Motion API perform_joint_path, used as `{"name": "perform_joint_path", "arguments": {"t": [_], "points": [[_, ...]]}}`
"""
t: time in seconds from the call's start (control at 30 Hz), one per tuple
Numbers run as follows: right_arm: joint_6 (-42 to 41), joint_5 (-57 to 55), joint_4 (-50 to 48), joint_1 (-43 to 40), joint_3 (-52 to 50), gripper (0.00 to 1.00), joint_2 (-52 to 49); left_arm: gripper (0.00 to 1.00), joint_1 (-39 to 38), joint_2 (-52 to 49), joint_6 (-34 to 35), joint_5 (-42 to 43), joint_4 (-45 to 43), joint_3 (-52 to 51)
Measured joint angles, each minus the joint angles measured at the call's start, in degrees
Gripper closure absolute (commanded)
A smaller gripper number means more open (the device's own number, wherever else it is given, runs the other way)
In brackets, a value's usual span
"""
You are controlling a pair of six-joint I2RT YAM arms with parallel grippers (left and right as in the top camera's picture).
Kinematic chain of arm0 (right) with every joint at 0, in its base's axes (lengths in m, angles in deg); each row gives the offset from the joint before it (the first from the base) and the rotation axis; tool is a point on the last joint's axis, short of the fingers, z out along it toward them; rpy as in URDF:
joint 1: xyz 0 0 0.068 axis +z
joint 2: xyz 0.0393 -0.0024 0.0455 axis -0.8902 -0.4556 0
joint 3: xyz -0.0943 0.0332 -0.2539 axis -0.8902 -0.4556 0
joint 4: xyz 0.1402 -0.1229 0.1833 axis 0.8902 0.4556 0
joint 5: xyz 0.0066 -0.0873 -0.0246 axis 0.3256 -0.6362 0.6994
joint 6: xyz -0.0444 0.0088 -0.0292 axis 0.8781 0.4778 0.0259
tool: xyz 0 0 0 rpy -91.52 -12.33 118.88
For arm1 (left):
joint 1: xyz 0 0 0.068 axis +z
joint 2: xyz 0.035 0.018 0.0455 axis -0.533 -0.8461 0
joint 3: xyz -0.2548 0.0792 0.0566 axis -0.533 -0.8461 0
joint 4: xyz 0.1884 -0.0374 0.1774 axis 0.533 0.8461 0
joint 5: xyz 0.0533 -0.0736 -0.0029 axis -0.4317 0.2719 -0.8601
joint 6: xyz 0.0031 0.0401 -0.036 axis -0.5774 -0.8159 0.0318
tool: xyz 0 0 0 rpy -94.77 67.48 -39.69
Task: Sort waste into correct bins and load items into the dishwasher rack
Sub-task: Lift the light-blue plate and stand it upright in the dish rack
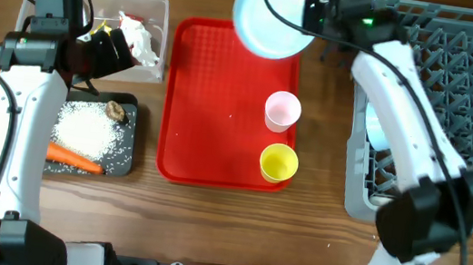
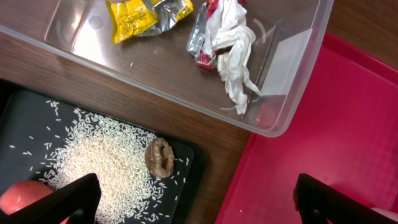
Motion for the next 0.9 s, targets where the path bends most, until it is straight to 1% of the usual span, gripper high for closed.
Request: {"name": "perform_joint_path", "arguments": {"t": [0.13,0.3,0.4,0.63,0.9], "points": [[0.44,-13.05,0.33,0.0,0.0,0.96,4.68,0.0,-0.02,0.0,0.0,0.0,0.0,0.0],[1.64,-33.0,-0.31,-2.03,0.0,0.95,8.0,0.0,0.0,0.0,0.0,-0.02,0.0,0.0],[4.5,-39.32,-0.7,-5.09,0.0,0.96,8.17,0.0,0.0,0.0,0.0,-0.02,0.0,0.0],[7.74,-44.59,-0.44,-12.92,0.0,0.96,8.17,0.0,0.0,0.0,0.0,0.0,0.0,0.0],[8.35,-43.5,-0.94,-19.45,-0.28,0.96,8.15,0.0,0.0,0.0,0.0,0.0,0.02,0.0]]}}
